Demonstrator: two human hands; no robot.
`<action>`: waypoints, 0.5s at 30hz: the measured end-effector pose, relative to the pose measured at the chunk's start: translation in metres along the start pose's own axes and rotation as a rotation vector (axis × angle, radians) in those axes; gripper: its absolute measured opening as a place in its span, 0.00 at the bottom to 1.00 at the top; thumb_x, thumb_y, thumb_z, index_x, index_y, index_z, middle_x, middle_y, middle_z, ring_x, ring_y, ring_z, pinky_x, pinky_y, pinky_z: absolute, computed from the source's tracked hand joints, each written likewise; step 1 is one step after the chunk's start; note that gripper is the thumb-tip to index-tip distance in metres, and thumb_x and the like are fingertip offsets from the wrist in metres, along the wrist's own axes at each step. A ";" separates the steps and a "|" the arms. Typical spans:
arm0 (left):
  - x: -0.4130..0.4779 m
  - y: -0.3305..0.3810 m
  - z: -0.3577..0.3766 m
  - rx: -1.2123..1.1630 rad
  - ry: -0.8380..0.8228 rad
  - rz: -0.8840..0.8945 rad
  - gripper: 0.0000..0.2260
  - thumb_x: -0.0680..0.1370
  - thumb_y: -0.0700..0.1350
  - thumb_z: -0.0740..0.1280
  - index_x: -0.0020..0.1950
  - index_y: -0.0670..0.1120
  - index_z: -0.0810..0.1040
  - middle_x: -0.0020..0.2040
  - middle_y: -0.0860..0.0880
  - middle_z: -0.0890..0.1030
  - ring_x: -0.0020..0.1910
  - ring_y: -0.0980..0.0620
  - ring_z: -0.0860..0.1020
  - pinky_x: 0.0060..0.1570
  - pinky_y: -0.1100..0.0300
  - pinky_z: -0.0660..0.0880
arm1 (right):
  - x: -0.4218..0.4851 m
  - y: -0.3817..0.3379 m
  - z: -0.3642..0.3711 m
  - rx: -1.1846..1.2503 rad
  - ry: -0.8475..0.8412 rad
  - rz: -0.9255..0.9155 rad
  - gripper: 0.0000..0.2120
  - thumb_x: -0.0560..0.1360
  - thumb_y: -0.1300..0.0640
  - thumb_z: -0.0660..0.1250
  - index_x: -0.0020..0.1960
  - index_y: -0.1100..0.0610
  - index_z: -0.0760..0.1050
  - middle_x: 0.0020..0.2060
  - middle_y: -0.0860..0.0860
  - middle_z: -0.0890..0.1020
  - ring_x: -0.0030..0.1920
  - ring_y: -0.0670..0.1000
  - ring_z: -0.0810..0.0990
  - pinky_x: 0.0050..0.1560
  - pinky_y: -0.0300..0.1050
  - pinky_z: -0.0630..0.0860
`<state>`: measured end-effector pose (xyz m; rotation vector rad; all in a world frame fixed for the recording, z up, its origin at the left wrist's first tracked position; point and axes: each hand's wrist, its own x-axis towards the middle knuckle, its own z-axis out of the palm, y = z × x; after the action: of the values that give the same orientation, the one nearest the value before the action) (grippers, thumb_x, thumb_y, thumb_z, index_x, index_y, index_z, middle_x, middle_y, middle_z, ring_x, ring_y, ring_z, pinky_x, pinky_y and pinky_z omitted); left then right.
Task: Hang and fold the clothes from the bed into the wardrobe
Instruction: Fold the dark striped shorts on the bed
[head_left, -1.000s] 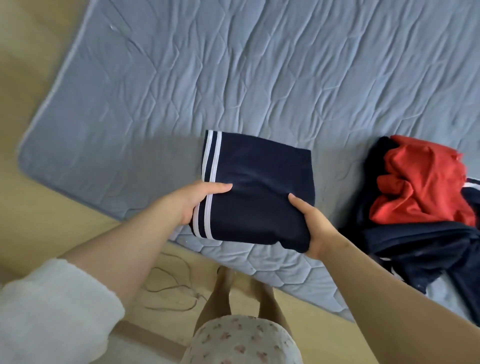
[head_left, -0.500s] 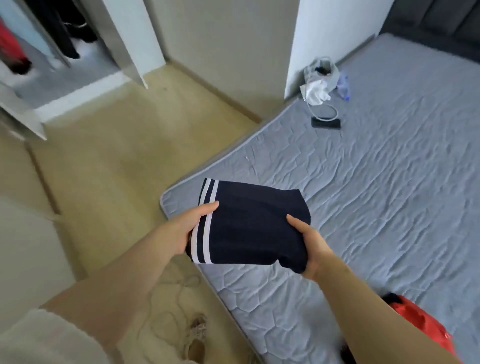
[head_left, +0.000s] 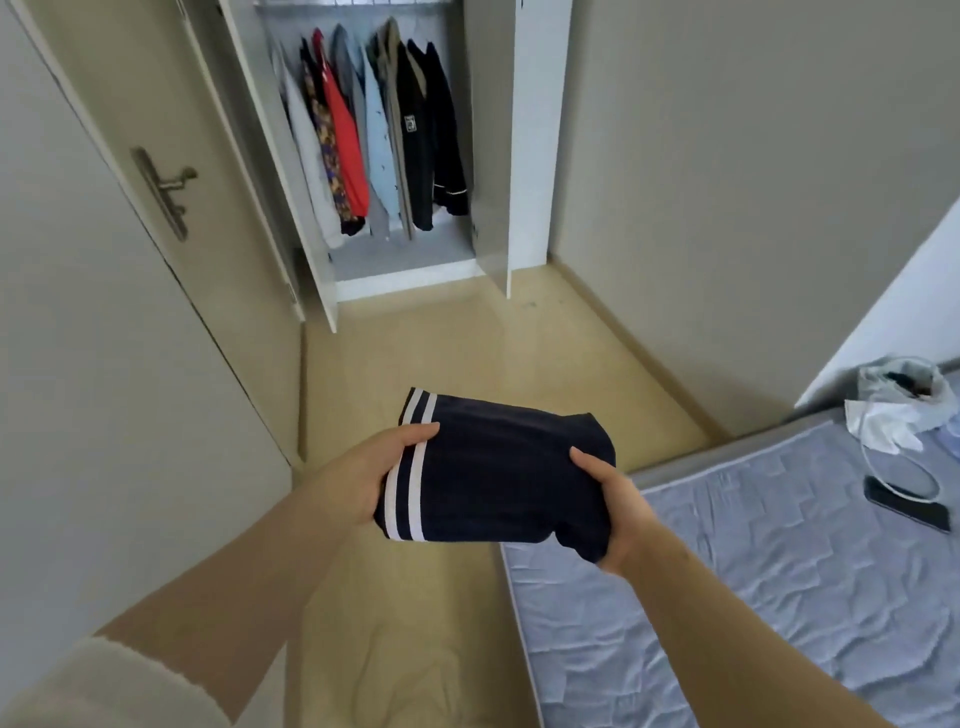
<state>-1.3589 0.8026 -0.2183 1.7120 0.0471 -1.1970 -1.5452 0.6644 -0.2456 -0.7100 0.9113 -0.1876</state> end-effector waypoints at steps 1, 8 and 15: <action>0.003 0.013 -0.017 -0.018 0.010 0.009 0.11 0.73 0.51 0.69 0.46 0.44 0.80 0.35 0.43 0.84 0.37 0.44 0.81 0.36 0.55 0.75 | 0.010 -0.005 0.021 -0.005 -0.014 -0.009 0.14 0.73 0.50 0.68 0.54 0.58 0.75 0.32 0.56 0.84 0.24 0.54 0.80 0.21 0.38 0.71; 0.022 0.097 -0.107 -0.089 0.078 0.104 0.12 0.72 0.51 0.70 0.47 0.43 0.80 0.39 0.42 0.84 0.41 0.42 0.81 0.41 0.53 0.76 | 0.067 -0.045 0.137 -0.048 -0.067 -0.038 0.17 0.70 0.50 0.70 0.54 0.58 0.75 0.32 0.56 0.84 0.23 0.54 0.79 0.20 0.39 0.71; 0.065 0.158 -0.151 -0.149 0.132 0.149 0.15 0.72 0.52 0.70 0.52 0.43 0.79 0.45 0.40 0.83 0.43 0.41 0.81 0.40 0.52 0.76 | 0.133 -0.096 0.204 -0.101 -0.149 -0.069 0.15 0.71 0.51 0.69 0.55 0.57 0.75 0.32 0.55 0.84 0.24 0.54 0.80 0.21 0.39 0.71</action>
<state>-1.1405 0.8043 -0.1550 1.6312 0.0858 -0.9471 -1.2914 0.6323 -0.1892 -0.8386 0.7586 -0.1481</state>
